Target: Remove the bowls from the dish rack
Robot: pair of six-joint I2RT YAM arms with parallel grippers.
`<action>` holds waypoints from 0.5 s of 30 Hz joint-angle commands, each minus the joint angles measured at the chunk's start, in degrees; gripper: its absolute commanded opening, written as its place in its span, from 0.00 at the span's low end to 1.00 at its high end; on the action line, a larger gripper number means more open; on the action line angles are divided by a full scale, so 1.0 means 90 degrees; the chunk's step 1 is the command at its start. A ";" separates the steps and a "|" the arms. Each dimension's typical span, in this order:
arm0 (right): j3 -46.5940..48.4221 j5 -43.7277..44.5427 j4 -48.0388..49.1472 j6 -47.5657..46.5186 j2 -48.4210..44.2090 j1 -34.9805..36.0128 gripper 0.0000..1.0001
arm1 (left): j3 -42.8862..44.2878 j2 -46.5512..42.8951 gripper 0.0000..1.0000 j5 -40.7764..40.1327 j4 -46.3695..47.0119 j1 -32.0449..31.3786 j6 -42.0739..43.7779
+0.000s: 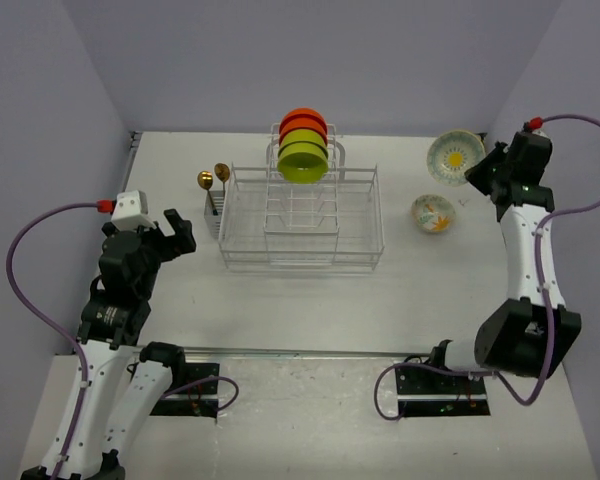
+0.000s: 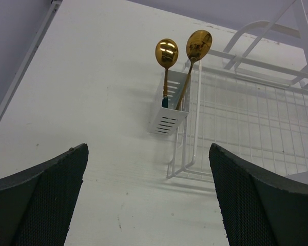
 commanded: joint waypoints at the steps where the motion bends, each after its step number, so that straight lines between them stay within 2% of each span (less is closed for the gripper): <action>1: -0.0234 -0.1257 -0.0137 0.0804 0.0732 -0.0411 0.00 | -0.0050 -0.0053 1.00 0.0040 0.0182 0.0064 0.0059; 5: -0.0205 -0.0875 -0.0127 0.0735 0.1270 -0.0557 0.00 | -0.0050 -0.0043 1.00 0.0108 0.0182 0.0064 0.0059; 9: -0.0166 -0.1049 -0.0283 0.0589 0.2089 -0.0694 0.00 | -0.0080 -0.0111 1.00 0.0177 0.0192 0.0054 0.0059; 15: -0.0059 -0.1217 -0.0429 0.0530 0.2774 -0.0704 0.00 | -0.0099 -0.0170 1.00 0.0245 0.0221 0.0045 0.0059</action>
